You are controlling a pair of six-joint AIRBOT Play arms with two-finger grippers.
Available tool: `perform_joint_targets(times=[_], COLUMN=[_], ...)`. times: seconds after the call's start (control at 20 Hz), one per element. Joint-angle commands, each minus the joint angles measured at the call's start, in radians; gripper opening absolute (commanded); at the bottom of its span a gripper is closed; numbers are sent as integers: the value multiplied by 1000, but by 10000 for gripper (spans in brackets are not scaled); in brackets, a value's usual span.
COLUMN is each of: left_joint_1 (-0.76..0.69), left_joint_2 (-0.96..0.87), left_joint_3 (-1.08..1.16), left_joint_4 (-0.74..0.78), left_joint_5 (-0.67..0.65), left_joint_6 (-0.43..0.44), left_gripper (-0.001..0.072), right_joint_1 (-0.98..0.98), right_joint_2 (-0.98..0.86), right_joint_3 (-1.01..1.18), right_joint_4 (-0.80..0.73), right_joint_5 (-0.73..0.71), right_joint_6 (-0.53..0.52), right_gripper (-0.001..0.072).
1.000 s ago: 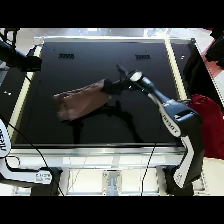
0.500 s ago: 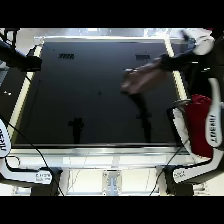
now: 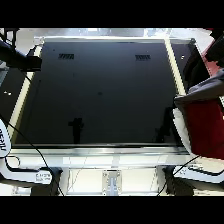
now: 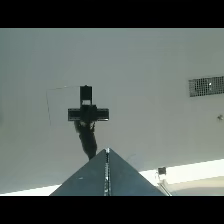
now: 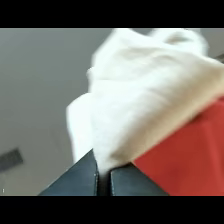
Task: Fold the shirts.
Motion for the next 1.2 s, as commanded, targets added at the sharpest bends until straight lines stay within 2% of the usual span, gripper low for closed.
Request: perform_joint_targets(times=[0.0,0.2,0.45,0.55,0.65,0.85,1.0,1.1,1.15], left_joint_1=[0,0,0,0,0,0,0,0,0], left_joint_2=[0,0,0,0,0,0,0,0,0], left_joint_3=[0,0,0,0,0,0,0,0,0], left_joint_4=[0,0,0,0,0,-3,-3,-3,-3], left_joint_5=[0,0,0,0,0,0,0,0,0], left_joint_6=[-6,-5,-5,-5,-5,-5,-5,-5,-5], left_gripper=[17,17,17,17,17,17,17,17,17], right_joint_1=[-165,-287,-288,-288,-288,-288,-286,-286,-285], right_joint_2=[100,209,276,275,276,301,300,301,301], right_joint_3=[1,-101,-441,-546,-563,-434,-254,-161,-137], right_joint_4=[-5,-9,-40,-96,-183,-238,-119,121,329], right_joint_5=[72,71,100,171,222,219,151,89,53], right_joint_6=[-17,-26,-60,-59,-56,-39,-39,-39,-41], right_gripper=[11,10,12,68,195,206,205,204,203])
